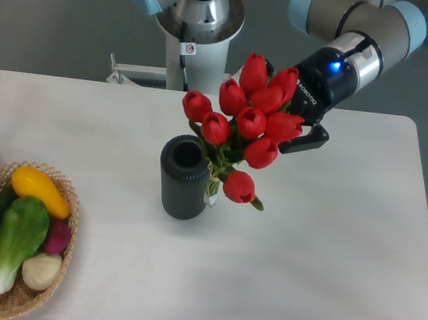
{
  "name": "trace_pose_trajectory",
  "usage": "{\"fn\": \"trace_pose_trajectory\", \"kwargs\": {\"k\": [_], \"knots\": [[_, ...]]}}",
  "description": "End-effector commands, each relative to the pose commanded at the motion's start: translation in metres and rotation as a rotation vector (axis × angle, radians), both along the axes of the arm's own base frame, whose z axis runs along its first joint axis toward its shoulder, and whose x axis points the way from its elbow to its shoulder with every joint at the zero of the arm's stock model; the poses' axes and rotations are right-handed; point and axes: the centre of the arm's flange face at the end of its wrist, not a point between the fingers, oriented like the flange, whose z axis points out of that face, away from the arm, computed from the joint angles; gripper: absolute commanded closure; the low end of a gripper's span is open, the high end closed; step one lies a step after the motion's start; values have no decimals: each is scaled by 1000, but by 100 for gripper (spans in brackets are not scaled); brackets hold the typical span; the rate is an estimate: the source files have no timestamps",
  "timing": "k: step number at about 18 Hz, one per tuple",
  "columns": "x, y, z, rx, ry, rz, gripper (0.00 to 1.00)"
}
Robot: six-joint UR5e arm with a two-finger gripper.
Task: Insert the flowers into the vase
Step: 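Raise the tulips above the vase, stems pointing down over its opening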
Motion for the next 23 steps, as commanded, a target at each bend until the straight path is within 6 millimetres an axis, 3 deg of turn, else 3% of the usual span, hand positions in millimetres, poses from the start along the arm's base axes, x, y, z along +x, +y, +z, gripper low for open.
{"fn": "trace_pose_trajectory", "kwargs": {"k": [23], "knots": [[42,-24,6,18,-10,15,55]]}}
